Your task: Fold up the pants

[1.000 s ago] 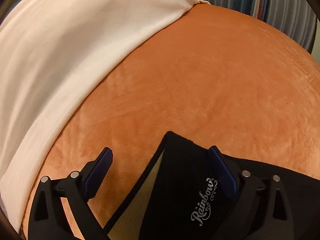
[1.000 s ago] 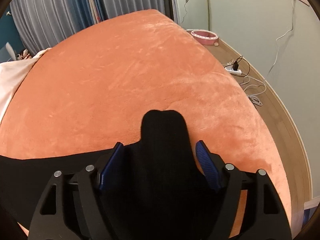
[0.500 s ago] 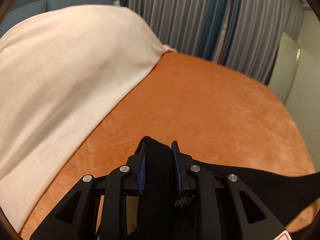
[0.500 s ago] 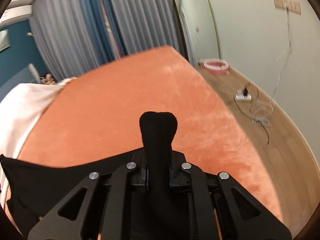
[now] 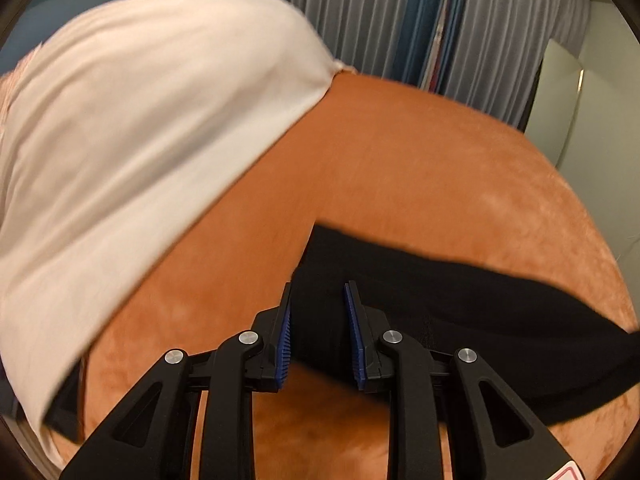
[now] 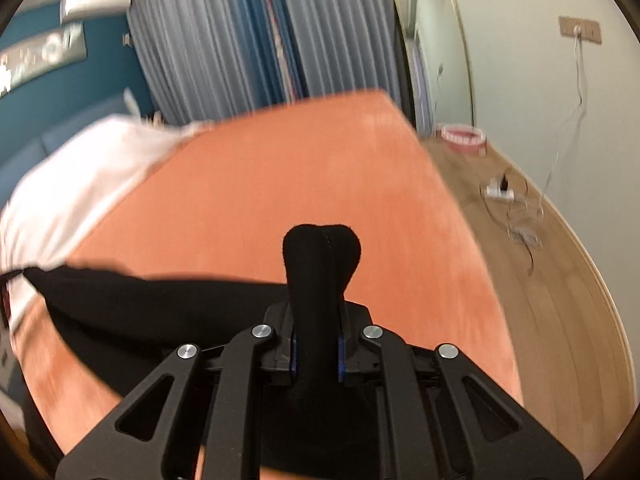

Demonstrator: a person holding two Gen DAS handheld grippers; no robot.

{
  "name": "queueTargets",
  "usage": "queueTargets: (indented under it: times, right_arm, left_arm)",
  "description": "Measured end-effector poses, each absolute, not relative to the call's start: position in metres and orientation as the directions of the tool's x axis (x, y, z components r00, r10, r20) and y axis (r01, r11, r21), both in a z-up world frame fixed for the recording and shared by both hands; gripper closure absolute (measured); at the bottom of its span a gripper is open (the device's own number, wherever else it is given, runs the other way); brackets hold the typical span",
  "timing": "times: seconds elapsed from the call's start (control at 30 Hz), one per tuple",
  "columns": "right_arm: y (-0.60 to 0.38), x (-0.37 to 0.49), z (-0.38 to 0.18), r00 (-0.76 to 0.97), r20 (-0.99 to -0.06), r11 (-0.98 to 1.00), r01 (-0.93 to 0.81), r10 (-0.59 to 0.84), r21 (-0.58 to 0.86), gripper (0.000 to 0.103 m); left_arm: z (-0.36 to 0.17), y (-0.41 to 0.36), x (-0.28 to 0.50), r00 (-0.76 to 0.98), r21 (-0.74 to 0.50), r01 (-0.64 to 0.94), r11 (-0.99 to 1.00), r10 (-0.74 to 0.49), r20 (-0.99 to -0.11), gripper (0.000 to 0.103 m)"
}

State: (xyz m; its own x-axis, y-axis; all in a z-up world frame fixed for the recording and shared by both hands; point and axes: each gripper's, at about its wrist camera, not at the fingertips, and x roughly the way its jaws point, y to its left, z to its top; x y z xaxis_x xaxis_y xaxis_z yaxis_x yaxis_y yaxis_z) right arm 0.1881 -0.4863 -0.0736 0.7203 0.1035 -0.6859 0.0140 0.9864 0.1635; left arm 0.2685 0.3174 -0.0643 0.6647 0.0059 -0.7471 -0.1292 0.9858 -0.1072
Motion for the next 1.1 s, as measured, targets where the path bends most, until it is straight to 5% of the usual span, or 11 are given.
queueTargets:
  times: [0.17,0.33,0.57,0.7,0.77,0.8,0.83,0.87,1.03,1.07,1.1]
  right_arm:
    - [-0.49,0.165,-0.116,0.633,-0.769,0.985,0.061,0.087,0.161,0.078]
    - [-0.509,0.118,-0.087,0.729,-0.683,0.964,0.147,0.046,0.222,0.026]
    - [-0.534,0.073,-0.061,0.783,-0.621,0.928,0.2,0.041,0.313,0.021]
    - [-0.521,0.12,-0.077,0.732,-0.678,0.945,0.17,0.07,0.281,0.017]
    - [-0.517,0.137,-0.096,0.695,-0.711,0.94,0.158,0.112,0.302,0.017]
    - [-0.51,0.162,-0.106,0.648,-0.739,0.938,0.112,0.181,0.328,0.031]
    - [-0.503,0.176,-0.109,0.617,-0.761,0.947,0.079,0.198,0.311,0.074]
    - [-0.497,0.186,-0.107,0.606,-0.771,0.959,0.05,0.193,0.279,0.09]
    - [-0.459,0.138,0.002,0.861,-0.503,0.988,-0.132,0.077,-0.075,0.088]
    - [-0.451,0.124,0.001,0.886,-0.463,0.972,-0.13,0.024,-0.198,0.081]
    - [-0.45,0.11,-0.015,0.888,-0.458,0.949,-0.115,-0.033,-0.292,0.052]
  left_arm:
    - [-0.113,0.323,0.26,0.594,-0.11,-0.184,0.977,0.022,-0.804,0.079]
    - [-0.103,0.331,0.249,0.595,-0.116,-0.233,0.965,0.048,-0.802,0.071]
    - [-0.047,0.309,0.205,0.668,-0.001,-0.181,0.983,0.122,-0.734,0.071]
    - [-0.037,0.231,0.205,0.679,0.019,-0.071,0.997,0.062,-0.731,0.025]
    - [-0.045,0.196,0.21,0.674,0.023,-0.025,0.999,0.034,-0.738,0.025]
    - [-0.053,0.178,0.216,0.659,0.023,0.004,1.0,0.014,-0.752,0.025]
    - [-0.064,0.159,0.223,0.634,0.021,0.018,1.0,0.004,-0.774,0.025]
    - [-0.073,0.146,0.228,0.611,0.006,0.03,1.0,-0.013,-0.791,0.025]
    - [-0.105,0.106,0.238,0.533,-0.014,0.047,0.999,-0.037,-0.845,0.027]
    - [-0.107,0.1,0.236,0.536,-0.009,0.059,0.998,-0.039,-0.843,0.027]
    - [-0.109,0.094,0.232,0.537,0.005,0.066,0.998,-0.031,-0.843,0.027]
